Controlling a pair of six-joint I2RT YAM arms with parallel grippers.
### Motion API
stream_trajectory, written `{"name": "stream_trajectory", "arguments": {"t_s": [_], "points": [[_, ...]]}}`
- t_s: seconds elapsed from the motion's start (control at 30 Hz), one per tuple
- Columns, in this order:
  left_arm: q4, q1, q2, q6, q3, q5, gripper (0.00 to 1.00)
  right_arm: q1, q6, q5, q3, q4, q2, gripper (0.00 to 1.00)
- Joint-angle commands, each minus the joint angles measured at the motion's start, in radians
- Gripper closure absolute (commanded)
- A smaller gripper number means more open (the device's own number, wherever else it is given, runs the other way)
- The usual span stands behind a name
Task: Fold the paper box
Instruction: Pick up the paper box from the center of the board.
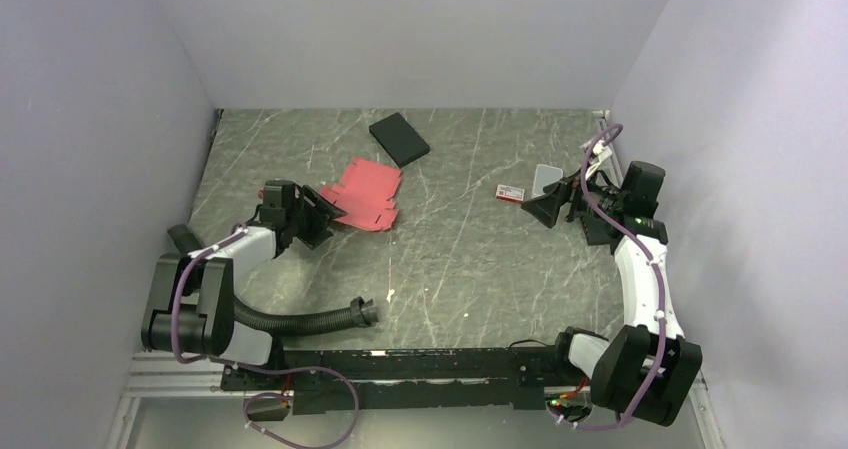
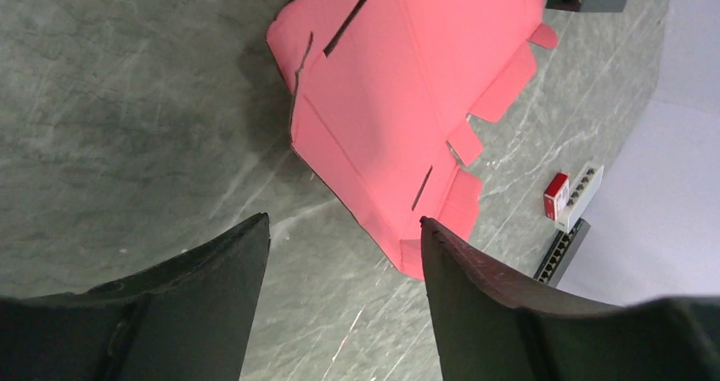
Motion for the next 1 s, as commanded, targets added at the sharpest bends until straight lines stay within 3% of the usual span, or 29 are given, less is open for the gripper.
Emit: {"name": "stream_trajectory", "arguments": {"t_s": [0.0,0.1,0.43,0.9,0.97], "points": [[0.037,-0.015,0.033,-0.039,0.058,-0.048,0.35,0.009,-0.028,-0.035,-0.001,0.021,-0.004,0.0],[0.036,-0.027,0.06,-0.046,0.085,-0.062,0.4,0.009,-0.031,-0.034,-0.002,0.02,-0.004,0.0],[0.038,-0.041,0.125,-0.047,0.126,-0.07,0.67,0.017,-0.044,-0.033,0.002,0.011,-0.001,0.0],[0.033,-0.043,0.164,-0.034,0.131,-0.07,0.67,0.023,-0.05,-0.031,0.007,0.001,-0.003,0.0],[0.032,-0.044,0.162,-0.033,0.13,-0.072,0.75,0.023,-0.051,-0.032,0.008,0.001,-0.003,0.0]]}}
